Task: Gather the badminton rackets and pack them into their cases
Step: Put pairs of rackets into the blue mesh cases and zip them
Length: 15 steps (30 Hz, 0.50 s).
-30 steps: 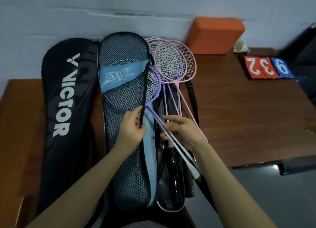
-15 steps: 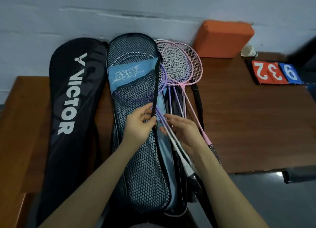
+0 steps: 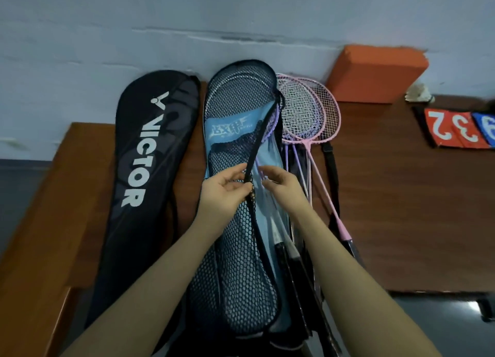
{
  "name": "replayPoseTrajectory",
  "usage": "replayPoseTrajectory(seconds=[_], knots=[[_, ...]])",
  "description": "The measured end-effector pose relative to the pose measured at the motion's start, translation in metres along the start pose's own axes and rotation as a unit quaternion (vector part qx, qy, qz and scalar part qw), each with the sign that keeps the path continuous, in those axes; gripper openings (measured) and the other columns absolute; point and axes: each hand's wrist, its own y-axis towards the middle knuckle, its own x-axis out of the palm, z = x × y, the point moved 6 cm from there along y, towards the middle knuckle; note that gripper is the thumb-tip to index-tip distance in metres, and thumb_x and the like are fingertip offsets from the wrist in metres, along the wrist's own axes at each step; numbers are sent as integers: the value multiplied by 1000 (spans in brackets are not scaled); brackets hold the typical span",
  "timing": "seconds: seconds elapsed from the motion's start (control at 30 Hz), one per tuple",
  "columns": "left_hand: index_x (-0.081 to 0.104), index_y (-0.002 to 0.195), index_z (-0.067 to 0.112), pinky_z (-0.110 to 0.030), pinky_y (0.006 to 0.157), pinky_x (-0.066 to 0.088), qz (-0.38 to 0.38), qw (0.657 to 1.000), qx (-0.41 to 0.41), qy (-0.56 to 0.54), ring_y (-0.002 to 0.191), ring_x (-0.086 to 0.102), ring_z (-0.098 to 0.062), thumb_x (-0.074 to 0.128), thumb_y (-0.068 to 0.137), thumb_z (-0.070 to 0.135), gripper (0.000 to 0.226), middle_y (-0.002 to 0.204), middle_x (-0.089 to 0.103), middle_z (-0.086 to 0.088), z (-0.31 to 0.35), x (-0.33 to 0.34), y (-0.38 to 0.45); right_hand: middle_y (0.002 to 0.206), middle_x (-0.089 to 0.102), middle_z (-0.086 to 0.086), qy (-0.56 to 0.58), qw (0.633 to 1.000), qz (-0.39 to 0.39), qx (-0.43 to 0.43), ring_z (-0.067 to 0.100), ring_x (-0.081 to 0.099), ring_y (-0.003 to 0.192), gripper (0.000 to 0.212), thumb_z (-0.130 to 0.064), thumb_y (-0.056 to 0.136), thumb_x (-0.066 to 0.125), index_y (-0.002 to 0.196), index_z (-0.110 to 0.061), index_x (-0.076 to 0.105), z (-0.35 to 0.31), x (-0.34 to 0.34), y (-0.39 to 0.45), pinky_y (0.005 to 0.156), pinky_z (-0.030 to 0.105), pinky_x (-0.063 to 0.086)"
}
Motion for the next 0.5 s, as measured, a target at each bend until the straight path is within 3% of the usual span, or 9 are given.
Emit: replayPoseTrajectory(seconds=[0.07,0.2,0.3,0.4,0.5], knots=[[58,122,11,-27,89,51,2,1000,-19,24,95,64,-11,64,82,0,42,111,63,-6,-9,-1,5,114,63,4,-74,997,0,1,26,61,105,29,-2,93,47,117,-9,61,8,-6,-8,91,35,50],[55,125,8,-27,91,47,-14,995,-11,95,100,60,-22,62,84,2,42,111,58,-9,-29,4,6,117,62,7,-161,985,48,-24,18,58,107,26,-14,95,49,117,-12,63,20,-23,-45,88,25,43],[39,137,14,-23,86,44,-48,973,20,224,96,53,-16,64,85,19,58,113,44,-1,-41,15,-15,104,62,7,-236,968,71,-54,20,60,93,27,-19,91,57,117,-12,63,33,-31,-87,86,37,49],[28,143,13,-27,101,35,-116,936,48,328,114,40,-17,62,85,36,71,123,36,-3,-58,28,-46,98,63,4,-304,948,75,-50,19,60,87,30,-23,88,62,116,-16,64,46,-36,-127,80,36,50],[31,142,11,-28,107,28,-135,918,71,365,120,33,-17,61,84,43,72,122,38,-2,-73,31,-70,101,65,-1,-365,929,42,-45,19,62,89,36,-28,87,61,124,-25,59,57,-34,-155,74,33,50]])
